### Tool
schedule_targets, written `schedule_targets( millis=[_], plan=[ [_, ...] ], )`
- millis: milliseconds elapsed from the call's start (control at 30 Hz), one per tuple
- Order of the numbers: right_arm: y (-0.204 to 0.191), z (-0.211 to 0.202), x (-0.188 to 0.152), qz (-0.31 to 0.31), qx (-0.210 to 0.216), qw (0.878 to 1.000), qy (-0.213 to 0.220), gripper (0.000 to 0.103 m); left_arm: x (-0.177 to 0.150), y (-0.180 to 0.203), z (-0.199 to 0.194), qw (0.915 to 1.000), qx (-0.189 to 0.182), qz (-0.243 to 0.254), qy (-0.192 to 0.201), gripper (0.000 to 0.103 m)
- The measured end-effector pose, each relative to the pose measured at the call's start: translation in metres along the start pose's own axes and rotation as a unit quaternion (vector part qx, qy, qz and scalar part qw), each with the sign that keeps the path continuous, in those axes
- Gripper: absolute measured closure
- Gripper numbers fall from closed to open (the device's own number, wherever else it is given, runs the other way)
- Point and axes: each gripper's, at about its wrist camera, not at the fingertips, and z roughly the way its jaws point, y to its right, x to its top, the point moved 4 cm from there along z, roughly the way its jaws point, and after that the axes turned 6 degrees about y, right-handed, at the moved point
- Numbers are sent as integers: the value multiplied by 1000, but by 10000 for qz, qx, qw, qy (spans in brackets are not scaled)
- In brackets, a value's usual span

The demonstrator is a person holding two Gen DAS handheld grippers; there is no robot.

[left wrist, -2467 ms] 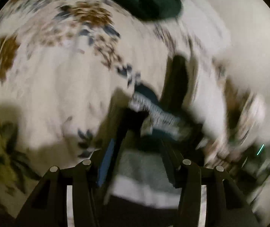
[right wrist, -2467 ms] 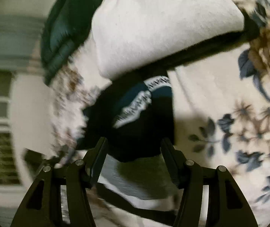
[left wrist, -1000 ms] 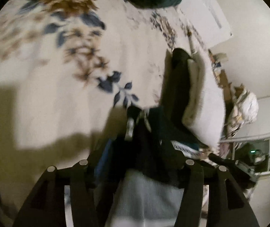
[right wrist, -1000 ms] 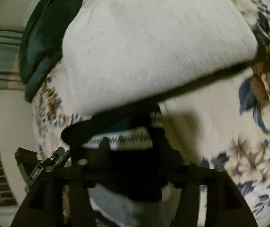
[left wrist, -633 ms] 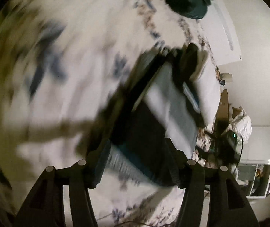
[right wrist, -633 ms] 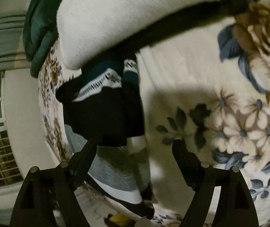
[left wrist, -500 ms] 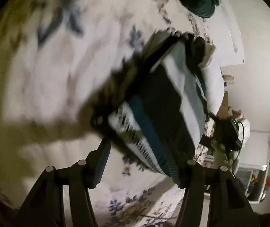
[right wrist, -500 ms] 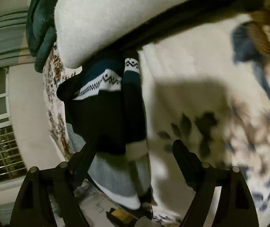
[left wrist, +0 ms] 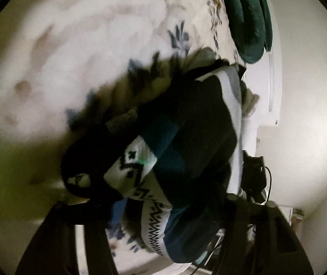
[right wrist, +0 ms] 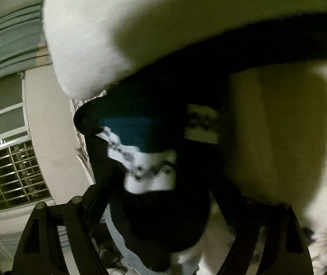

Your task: Fold small clothes

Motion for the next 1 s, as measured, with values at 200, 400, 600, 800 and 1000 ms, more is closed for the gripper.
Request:
schedule_targets(
  millis=[200,400,600,800,1000],
  plan=[
    [-14,-7,-19,143,78,9987,490,85,35,18,-13,9997,-173,-23,192,71],
    [-3,-50,-106,719,9,9930,933,89,99,69,-20,9926,-24,1211,34,71],
    [18,-58,-228,1680,80,9780,1235,88,117,84,8,9703,585,2240,-700,71],
    [39,-58,-251,1847,-536,9748,1129,54,102,74,-5,9560,1146,2589,-773,69],
    [27,-106,-250,885,-1565,9757,1257,35,87,91,-47,8989,2556,3556,97,48]
  ],
)
